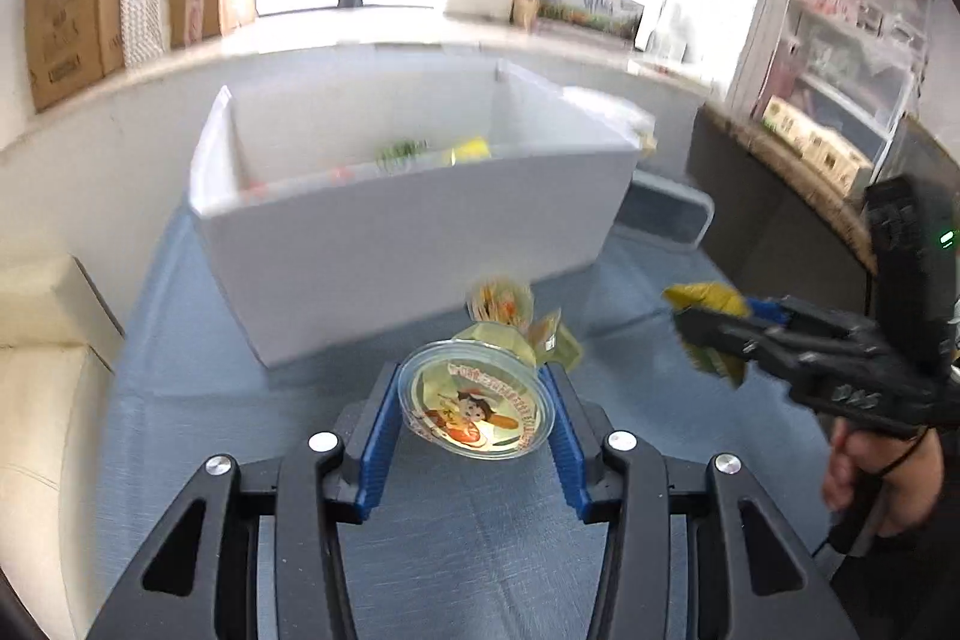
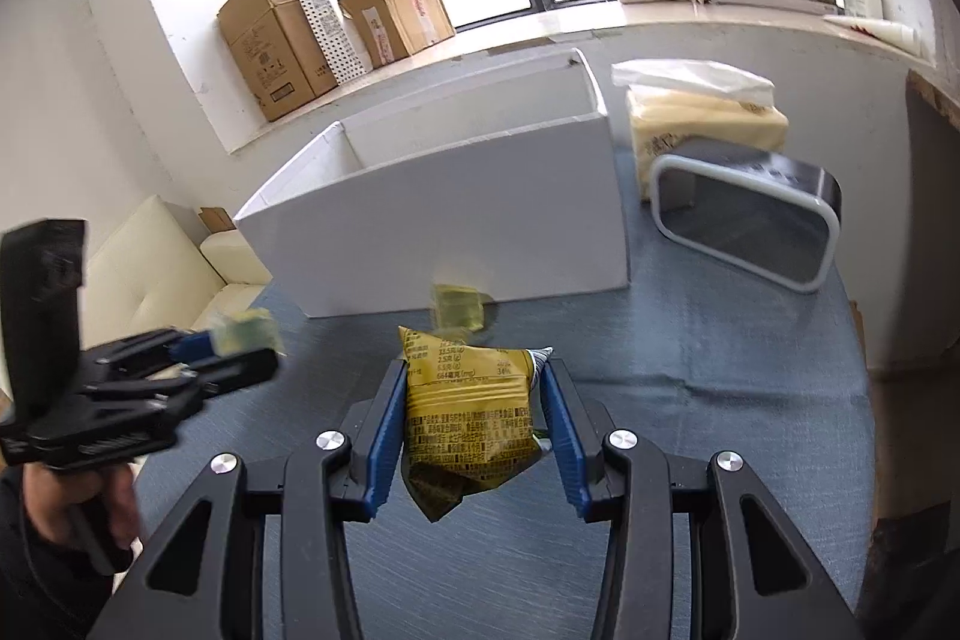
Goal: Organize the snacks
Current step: 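Release the jelly cup and yellow packet into the white box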
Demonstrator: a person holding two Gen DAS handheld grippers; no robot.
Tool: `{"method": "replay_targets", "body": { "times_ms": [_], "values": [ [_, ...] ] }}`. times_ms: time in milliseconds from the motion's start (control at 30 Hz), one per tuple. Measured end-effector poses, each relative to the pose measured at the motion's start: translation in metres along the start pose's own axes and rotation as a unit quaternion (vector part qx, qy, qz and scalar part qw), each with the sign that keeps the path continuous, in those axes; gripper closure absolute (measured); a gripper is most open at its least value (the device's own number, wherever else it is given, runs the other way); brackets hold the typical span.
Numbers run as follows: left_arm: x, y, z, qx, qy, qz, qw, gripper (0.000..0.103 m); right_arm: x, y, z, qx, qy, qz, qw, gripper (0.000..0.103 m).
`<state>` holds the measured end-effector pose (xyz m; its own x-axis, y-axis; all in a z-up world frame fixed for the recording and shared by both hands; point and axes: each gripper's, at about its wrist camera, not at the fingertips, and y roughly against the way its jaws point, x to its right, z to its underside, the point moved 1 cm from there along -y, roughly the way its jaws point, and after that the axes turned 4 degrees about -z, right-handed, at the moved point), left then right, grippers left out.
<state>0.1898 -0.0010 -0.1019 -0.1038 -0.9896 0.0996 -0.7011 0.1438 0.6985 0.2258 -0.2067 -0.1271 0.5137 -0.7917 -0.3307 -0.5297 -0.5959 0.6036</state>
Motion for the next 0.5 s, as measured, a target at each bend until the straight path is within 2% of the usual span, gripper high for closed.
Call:
{"method": "replay_targets", "body": {
  "times_ms": [300, 500],
  "values": [
    [-0.034, 0.061, -0.033, 0.052, -0.009, -0.013, 0.9985, 0.053, -0.028, 0.000, -0.034, 0.024, 0.025, 0.000, 0.999, 0.055],
    [-0.035, 0.064, -0.066, 0.076, -0.021, -0.022, 0.9966, 0.053, -0.047, -0.002, -0.078, 0.045, 0.056, 0.006, 0.997, 0.055]
  ]
}}
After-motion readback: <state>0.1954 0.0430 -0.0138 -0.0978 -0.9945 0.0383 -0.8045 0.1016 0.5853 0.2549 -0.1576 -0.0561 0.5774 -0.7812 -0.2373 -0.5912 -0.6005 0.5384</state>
